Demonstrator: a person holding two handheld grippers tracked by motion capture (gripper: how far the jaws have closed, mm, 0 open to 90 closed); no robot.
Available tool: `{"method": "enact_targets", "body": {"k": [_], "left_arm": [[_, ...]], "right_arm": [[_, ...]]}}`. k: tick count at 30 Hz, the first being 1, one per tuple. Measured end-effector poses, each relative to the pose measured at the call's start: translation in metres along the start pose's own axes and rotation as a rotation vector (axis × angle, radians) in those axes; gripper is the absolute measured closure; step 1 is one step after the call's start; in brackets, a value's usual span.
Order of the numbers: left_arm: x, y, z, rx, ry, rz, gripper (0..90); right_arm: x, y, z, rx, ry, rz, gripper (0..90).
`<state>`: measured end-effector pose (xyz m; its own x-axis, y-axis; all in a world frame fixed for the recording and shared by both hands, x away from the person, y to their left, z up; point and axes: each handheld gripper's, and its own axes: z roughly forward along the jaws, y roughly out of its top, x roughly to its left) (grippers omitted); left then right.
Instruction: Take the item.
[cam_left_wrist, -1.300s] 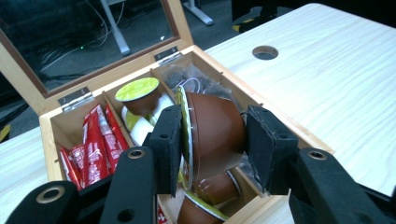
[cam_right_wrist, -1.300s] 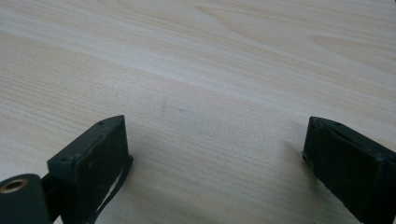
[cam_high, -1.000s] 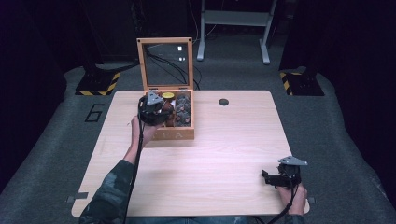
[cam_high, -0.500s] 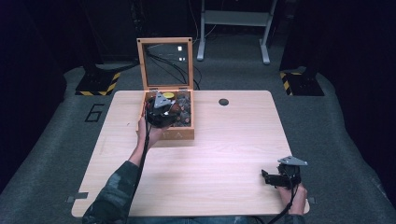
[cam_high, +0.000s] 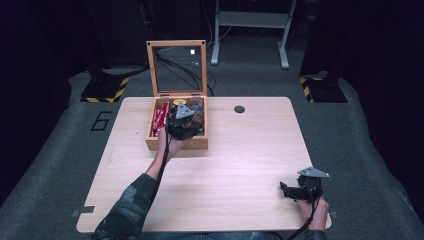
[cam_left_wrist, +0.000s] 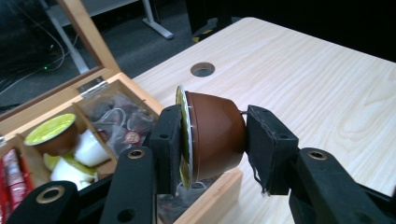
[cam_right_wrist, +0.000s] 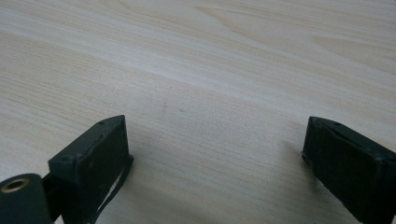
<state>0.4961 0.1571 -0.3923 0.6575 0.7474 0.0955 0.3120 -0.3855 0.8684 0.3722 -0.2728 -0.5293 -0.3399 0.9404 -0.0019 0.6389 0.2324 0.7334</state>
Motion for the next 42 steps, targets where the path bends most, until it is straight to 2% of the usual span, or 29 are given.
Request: {"method": "enact_targets", "body": {"k": [25,34,42], "left_arm": [[-0.035,-0.012,0.037,0.039,-0.090,-0.001,57.0],[-0.054,-0.026,0.055,0.075,-0.134,-0.006,56.9],[-0.064,-0.034,0.068,0.097,-0.158,-0.010,56.9]], "right_arm": [[0.000,0.000,0.000,-0.003,-0.001,-0.006,6.9],[0.001,0.000,0.000,-0.004,-0.002,0.000,7.0],[0.000,0.000,0.000,-0.003,-0.001,-0.007,7.0]]}}
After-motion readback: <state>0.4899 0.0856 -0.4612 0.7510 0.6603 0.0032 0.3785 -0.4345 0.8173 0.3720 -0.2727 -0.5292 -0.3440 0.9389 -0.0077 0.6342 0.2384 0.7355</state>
